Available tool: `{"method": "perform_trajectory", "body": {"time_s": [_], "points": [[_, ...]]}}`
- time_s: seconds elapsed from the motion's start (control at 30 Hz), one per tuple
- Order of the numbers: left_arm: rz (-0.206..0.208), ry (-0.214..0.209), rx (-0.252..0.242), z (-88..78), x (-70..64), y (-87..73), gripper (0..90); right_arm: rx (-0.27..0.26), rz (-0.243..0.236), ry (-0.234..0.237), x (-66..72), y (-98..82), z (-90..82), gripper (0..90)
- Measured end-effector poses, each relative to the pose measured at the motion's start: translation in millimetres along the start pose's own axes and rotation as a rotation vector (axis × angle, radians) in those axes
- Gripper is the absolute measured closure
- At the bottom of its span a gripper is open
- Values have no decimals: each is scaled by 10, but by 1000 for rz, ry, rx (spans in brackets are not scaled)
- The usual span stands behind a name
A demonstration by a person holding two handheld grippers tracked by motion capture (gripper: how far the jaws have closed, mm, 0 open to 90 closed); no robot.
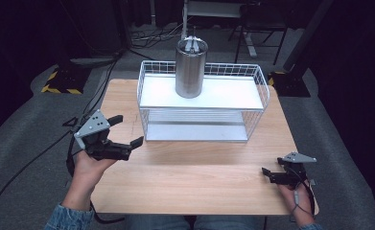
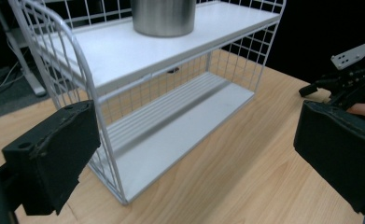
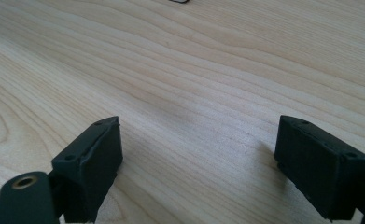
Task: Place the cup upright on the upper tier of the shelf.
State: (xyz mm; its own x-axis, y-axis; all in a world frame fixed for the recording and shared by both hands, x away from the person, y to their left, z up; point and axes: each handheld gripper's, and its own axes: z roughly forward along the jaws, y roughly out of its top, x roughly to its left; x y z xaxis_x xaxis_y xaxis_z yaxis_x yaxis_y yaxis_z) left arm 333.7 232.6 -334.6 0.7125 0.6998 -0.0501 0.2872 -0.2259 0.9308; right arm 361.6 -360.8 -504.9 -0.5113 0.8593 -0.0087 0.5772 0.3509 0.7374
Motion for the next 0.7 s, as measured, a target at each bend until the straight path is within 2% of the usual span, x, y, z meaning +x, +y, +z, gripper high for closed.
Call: {"method": "perform_trajectory", "body": {"time_s": [0.23,0.37,0.4,0.43,0.47,0.53,0.57,0.6,0.67,0.7], "points": [[15,19,77,30,-11,-264,38,0,-1,0,1,0,0,154],[6,15,97,40,-39,-432,37,0,-1,0,1,0,0,154],[6,15,97,40,-39,-432,37,0,-1,0,1,0,0,154],[2,18,109,47,-43,-531,37,0,-1,0,1,0,0,154],[2,18,109,47,-43,-531,37,0,-1,0,1,0,0,154],[1,34,134,62,-40,-678,37,0,-1,1,1,0,0,154],[1,34,134,62,-40,-678,37,0,-1,0,1,0,0,154],[5,47,160,77,-44,-752,37,0,-1,0,1,0,0,154],[10,57,173,86,-43,-793,37,0,-1,1,1,0,0,154],[5,57,203,122,-40,-870,37,0,-1,0,1,0,0,154]]}}
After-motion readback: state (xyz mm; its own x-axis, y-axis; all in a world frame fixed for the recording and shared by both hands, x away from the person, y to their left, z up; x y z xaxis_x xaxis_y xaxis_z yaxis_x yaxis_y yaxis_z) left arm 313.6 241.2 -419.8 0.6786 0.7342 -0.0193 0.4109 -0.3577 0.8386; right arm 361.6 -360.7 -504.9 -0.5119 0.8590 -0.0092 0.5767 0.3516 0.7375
